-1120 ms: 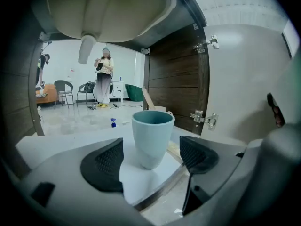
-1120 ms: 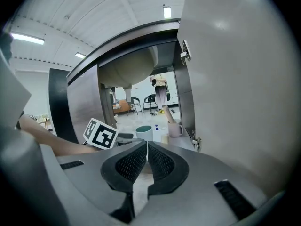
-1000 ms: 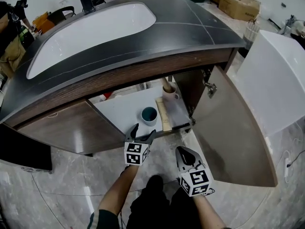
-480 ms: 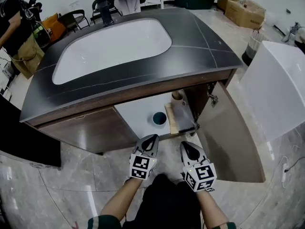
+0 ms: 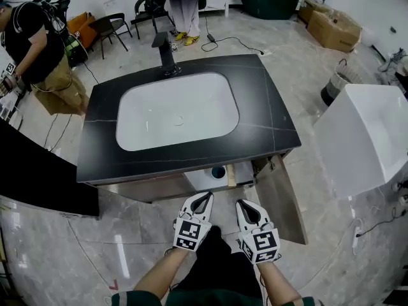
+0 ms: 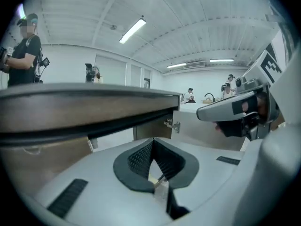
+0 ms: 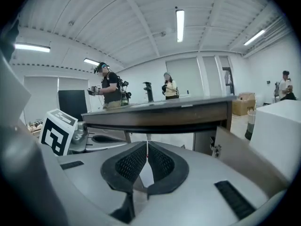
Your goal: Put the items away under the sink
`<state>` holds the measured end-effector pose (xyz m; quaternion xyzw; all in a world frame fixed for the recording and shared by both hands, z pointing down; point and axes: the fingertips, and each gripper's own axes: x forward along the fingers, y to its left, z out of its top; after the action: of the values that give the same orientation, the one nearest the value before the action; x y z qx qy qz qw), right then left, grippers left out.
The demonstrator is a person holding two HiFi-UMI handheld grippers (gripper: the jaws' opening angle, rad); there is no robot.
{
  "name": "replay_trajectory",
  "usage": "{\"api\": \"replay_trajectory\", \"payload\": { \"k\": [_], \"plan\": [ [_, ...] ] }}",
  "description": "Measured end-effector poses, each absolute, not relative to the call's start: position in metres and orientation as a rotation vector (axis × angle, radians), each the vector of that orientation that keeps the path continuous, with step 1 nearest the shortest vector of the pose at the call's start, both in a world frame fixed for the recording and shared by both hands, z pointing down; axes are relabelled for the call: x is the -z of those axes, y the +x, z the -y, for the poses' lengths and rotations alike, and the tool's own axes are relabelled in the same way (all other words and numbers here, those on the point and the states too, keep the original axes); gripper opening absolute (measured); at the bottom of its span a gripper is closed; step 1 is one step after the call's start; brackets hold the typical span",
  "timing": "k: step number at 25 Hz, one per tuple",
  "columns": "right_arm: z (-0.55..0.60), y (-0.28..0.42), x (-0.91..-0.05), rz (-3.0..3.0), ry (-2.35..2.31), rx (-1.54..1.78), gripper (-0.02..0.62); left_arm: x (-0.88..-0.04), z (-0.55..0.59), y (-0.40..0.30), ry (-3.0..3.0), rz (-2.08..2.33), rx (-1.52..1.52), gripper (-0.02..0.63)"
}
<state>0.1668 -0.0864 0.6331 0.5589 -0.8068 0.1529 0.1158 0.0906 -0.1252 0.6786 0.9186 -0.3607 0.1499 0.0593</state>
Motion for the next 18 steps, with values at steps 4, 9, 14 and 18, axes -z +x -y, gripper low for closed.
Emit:
{"api": "replay_trajectory", "payload": {
  "k": [4,9,14,18],
  "plan": [
    [0.079,0.153,-0.542,2.355,1.615,-0.484,0.043,-0.586,0.115,0.079,2.762,1.089,-0.473,0.009],
    [0.061,0.138,-0.444,2.379,1.582,-0.479,0.043,-0.487,0.086,0.069,2.729,1.120,-0.443,0.009],
    [0.033,0.123,-0.376,2.410,1.565,-0.470,0.043,-0.422,0.050,0.047,2.661,1.198,-0.416,0.009],
    [-0.004,0.110,-0.342,2.422,1.519,-0.475,0.041,-0.381,0.015,0.029,2.634,1.246,-0.427,0.009]
  ]
}}
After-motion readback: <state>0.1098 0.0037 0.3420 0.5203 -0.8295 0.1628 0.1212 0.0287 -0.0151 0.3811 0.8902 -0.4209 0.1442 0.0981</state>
